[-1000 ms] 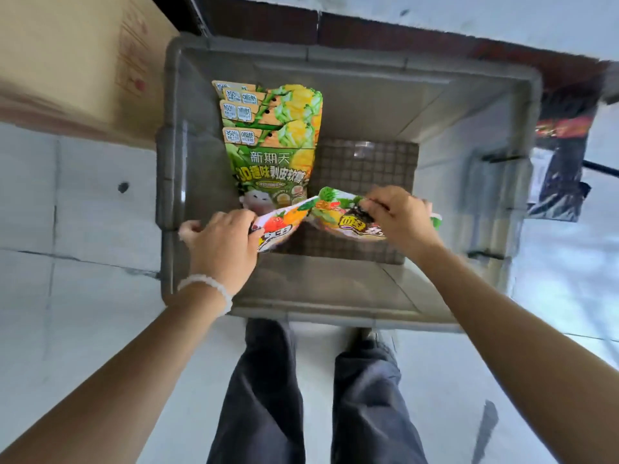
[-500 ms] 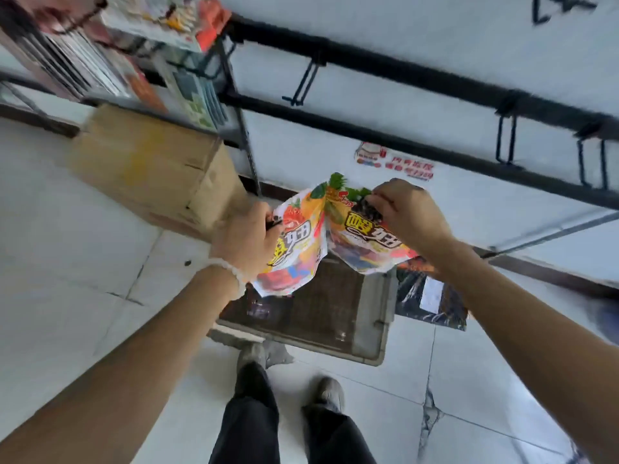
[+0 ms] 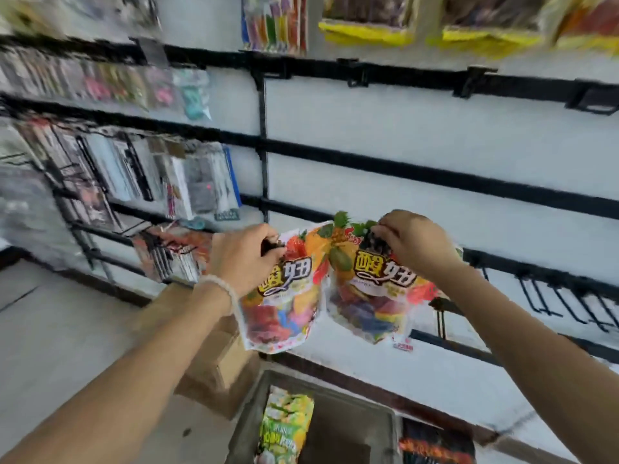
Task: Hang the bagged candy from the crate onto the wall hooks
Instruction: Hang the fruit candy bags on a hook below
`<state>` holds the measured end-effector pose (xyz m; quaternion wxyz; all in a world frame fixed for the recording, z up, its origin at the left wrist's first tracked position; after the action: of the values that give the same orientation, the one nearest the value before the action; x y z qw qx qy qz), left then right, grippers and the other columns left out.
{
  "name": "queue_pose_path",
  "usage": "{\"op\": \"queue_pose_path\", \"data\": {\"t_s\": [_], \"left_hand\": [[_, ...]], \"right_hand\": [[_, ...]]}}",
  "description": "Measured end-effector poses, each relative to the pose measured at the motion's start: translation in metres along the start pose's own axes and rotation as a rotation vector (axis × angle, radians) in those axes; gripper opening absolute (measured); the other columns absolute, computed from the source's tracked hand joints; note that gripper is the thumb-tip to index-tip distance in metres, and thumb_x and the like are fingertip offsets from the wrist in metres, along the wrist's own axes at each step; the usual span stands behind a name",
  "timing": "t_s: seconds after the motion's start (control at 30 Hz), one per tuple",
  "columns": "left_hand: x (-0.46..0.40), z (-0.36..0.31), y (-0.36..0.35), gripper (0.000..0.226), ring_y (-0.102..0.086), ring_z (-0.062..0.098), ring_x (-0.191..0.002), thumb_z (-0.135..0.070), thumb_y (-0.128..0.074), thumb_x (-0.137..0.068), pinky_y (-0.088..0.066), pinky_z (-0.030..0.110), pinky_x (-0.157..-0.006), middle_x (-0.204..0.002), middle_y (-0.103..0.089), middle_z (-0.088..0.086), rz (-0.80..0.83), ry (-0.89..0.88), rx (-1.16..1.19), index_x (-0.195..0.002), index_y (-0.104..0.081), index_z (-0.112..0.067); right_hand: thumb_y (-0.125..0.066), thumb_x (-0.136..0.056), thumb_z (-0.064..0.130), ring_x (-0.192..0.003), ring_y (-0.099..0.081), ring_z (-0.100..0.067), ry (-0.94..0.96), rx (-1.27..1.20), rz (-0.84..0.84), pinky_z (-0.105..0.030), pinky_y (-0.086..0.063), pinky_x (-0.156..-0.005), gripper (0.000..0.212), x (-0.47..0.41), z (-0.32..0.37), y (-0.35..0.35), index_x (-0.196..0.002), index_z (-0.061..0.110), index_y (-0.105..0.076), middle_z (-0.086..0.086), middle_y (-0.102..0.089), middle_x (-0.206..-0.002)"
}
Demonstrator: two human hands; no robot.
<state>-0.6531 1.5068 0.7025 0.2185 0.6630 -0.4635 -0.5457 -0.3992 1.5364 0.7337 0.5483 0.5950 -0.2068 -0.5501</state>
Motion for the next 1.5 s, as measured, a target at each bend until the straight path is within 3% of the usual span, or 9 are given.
{"op": "queue_pose_path", "data": {"t_s": [0.23,0.43,0.53,0.63,0.83,0.93,1.07,1.2,1.5], "left_hand": [[-0.048,0.039,0.055,0.038,-0.048,0.007,-0.053,-0.056,-0.046,-0.086,-0.024,0.018,-0.047,-0.063,-0.052,-0.012,0.031,-0.148,0.141,-0.083,-0.058,-0.02],[-0.098,0.085,0.107,0.025,-0.05,0.006,-0.059,-0.043,-0.054,-0.087,-0.033,0.026,-0.057,-0.065,-0.054,-0.013,-0.019,-0.318,0.211,-0.071,-0.056,-0.024],[-0.121,0.102,0.126,0.021,-0.056,0.01,-0.063,-0.041,-0.054,-0.088,-0.035,0.027,-0.059,-0.068,-0.059,-0.012,0.0,-0.308,0.186,-0.075,-0.057,-0.025],[-0.138,0.108,0.141,0.019,-0.049,0.004,-0.049,-0.05,-0.057,-0.082,-0.031,0.022,-0.047,-0.054,-0.049,-0.016,-0.003,-0.284,0.261,-0.08,-0.054,-0.032],[-0.167,0.1,0.147,0.051,-0.047,0.009,-0.049,-0.067,-0.048,-0.073,-0.041,0.023,-0.048,-0.06,-0.052,-0.002,0.079,-0.295,0.42,-0.108,-0.057,-0.03],[-0.175,0.097,0.142,0.029,-0.037,0.005,-0.041,-0.049,-0.055,-0.082,-0.032,0.015,-0.042,-0.057,-0.05,0.002,0.084,-0.32,0.56,-0.089,-0.059,-0.022],[-0.178,0.095,0.131,0.026,-0.036,0.006,-0.037,-0.037,-0.055,-0.087,-0.029,0.015,-0.041,-0.046,-0.041,-0.008,0.047,-0.353,0.583,-0.064,-0.047,-0.028],[-0.186,0.097,0.122,0.026,-0.039,0.005,-0.038,-0.033,-0.054,-0.089,-0.029,0.013,-0.041,-0.046,-0.042,-0.009,-0.013,-0.338,0.57,-0.065,-0.045,-0.03],[-0.225,0.134,0.108,0.026,-0.033,0.011,-0.044,-0.054,-0.056,-0.075,-0.029,0.023,-0.046,-0.047,-0.036,-0.005,0.049,-0.329,0.493,-0.077,-0.055,-0.028]], "right_hand": [[-0.044,-0.094,0.037,-0.085,-0.055,-0.017,0.014,0.084,-0.025,-0.03,-0.038,-0.063,0.026,-0.056,0.065,0.037,-0.092,0.018,-0.062,0.007,-0.057,-0.087],[-0.046,-0.094,0.035,-0.081,-0.056,-0.021,-0.018,0.082,-0.121,-0.035,-0.045,-0.065,0.025,-0.104,0.122,0.056,-0.087,0.016,-0.06,0.002,-0.058,-0.083],[-0.047,-0.094,0.033,-0.08,-0.056,-0.019,-0.034,0.065,-0.18,-0.036,-0.047,-0.067,0.025,-0.121,0.146,0.066,-0.088,0.014,-0.062,0.0,-0.062,-0.084],[-0.048,-0.094,0.034,-0.08,-0.057,-0.019,-0.027,0.08,-0.19,-0.034,-0.046,-0.065,0.025,-0.136,0.168,0.072,-0.089,0.014,-0.063,0.0,-0.064,-0.086],[-0.051,-0.092,0.034,-0.077,-0.054,-0.012,0.11,0.113,-0.179,-0.022,-0.042,-0.062,0.025,-0.161,0.201,0.076,-0.093,0.015,-0.066,0.006,-0.062,-0.086],[-0.051,-0.092,0.035,-0.079,-0.058,-0.016,0.148,0.095,-0.158,-0.033,-0.048,-0.067,0.025,-0.172,0.205,0.072,-0.091,0.016,-0.066,0.003,-0.065,-0.087],[-0.056,-0.088,0.039,-0.07,-0.056,-0.012,0.055,-0.024,-0.059,-0.03,-0.046,-0.062,0.022,-0.178,0.19,0.062,-0.079,0.02,-0.063,0.007,-0.061,-0.076],[-0.059,-0.087,0.036,-0.057,-0.047,-0.009,-0.061,-0.213,0.03,-0.023,-0.036,-0.054,0.025,-0.177,0.164,0.045,-0.068,0.021,-0.055,0.004,-0.053,-0.063],[-0.056,-0.09,0.029,-0.077,-0.059,-0.019,-0.14,-0.286,-0.032,-0.03,-0.046,-0.068,0.013,-0.204,0.149,0.023,-0.082,0.02,-0.062,-0.005,-0.066,-0.083]]}}
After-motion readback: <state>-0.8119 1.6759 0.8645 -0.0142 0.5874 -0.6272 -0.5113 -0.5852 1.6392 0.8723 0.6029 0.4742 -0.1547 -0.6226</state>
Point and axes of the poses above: each hand's wrist, its own x-axis away from the middle knuckle, its own y-axis out of the back of the hand, z = x × y, the point moved 4 cm from there along -x, towards the middle knuckle
